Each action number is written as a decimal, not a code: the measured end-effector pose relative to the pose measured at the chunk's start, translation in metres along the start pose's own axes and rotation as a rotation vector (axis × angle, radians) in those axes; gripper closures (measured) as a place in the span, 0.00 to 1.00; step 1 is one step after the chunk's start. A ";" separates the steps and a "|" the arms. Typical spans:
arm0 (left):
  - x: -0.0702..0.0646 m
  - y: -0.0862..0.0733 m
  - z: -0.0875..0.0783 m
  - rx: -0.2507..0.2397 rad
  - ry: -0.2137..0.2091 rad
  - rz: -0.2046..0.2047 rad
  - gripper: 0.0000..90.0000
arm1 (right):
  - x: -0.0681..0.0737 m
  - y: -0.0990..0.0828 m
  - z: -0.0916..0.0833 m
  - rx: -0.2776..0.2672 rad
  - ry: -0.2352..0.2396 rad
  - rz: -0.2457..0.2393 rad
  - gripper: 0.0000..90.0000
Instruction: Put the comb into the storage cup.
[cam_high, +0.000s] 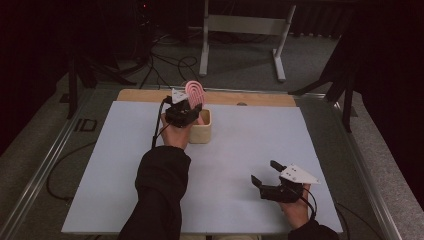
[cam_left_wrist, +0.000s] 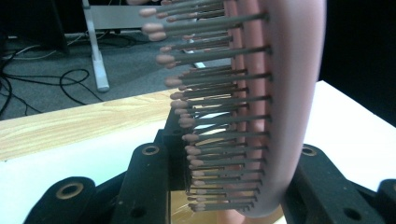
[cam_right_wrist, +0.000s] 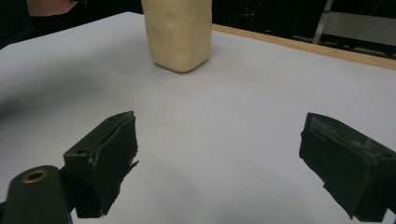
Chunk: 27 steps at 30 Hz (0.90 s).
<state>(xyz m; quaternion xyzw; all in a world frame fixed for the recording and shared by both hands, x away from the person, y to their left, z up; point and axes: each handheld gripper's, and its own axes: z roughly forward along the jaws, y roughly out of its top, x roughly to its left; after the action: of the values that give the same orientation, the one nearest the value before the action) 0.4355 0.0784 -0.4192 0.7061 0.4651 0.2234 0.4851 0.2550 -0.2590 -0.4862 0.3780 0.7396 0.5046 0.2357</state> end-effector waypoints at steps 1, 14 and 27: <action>0.000 -0.001 0.001 0.002 0.000 0.001 0.73 | 0.000 0.000 0.000 0.000 0.000 0.001 0.12; -0.001 -0.007 0.005 0.014 0.002 -0.002 0.72 | 0.001 0.000 0.000 0.000 0.001 -0.002 0.12; -0.001 -0.012 0.007 0.019 0.000 -0.011 0.72 | 0.000 0.000 0.001 0.002 0.001 -0.001 0.12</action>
<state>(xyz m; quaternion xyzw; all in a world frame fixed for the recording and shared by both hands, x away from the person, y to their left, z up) 0.4347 0.0755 -0.4327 0.7079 0.4712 0.2164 0.4796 0.2551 -0.2584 -0.4865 0.3779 0.7403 0.5038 0.2352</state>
